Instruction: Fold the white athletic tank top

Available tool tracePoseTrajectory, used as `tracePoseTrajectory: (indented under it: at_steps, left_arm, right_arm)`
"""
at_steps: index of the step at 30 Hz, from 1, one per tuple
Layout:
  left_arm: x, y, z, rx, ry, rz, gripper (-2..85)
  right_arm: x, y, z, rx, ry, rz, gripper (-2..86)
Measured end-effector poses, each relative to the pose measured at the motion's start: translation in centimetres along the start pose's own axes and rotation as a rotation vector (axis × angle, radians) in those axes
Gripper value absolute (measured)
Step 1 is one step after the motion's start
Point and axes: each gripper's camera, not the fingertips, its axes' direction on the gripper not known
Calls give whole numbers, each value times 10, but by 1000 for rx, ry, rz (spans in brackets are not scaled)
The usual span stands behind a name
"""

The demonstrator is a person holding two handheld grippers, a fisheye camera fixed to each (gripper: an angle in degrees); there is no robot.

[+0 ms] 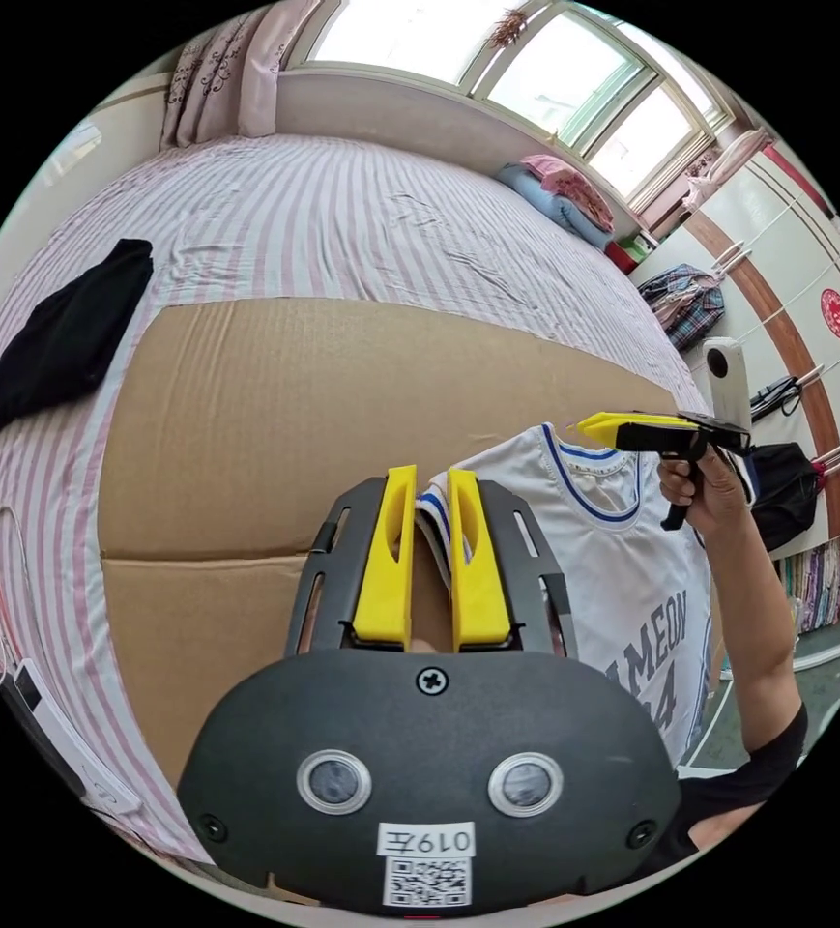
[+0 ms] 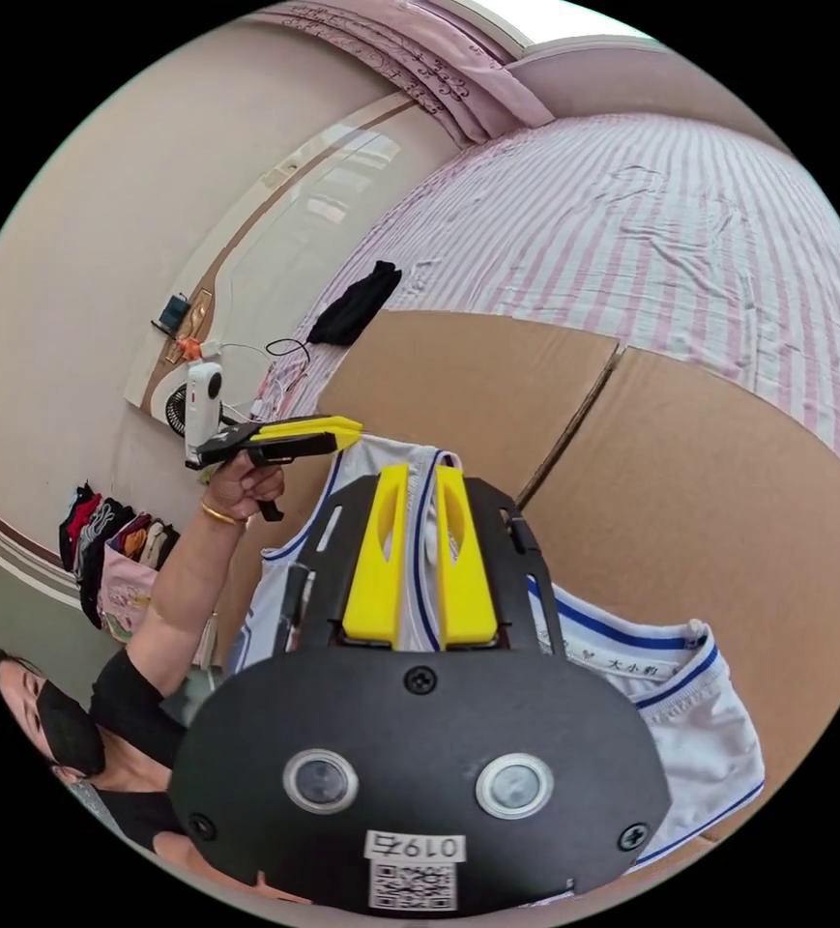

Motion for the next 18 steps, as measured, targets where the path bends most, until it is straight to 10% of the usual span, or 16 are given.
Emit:
tracePoseTrajectory:
  at_steps: [18]
  left_arm:
    - [188, -59, 46, -39, -19, 419, 16]
  right_arm:
    - [68, 131, -159, -69, 478, 56, 62]
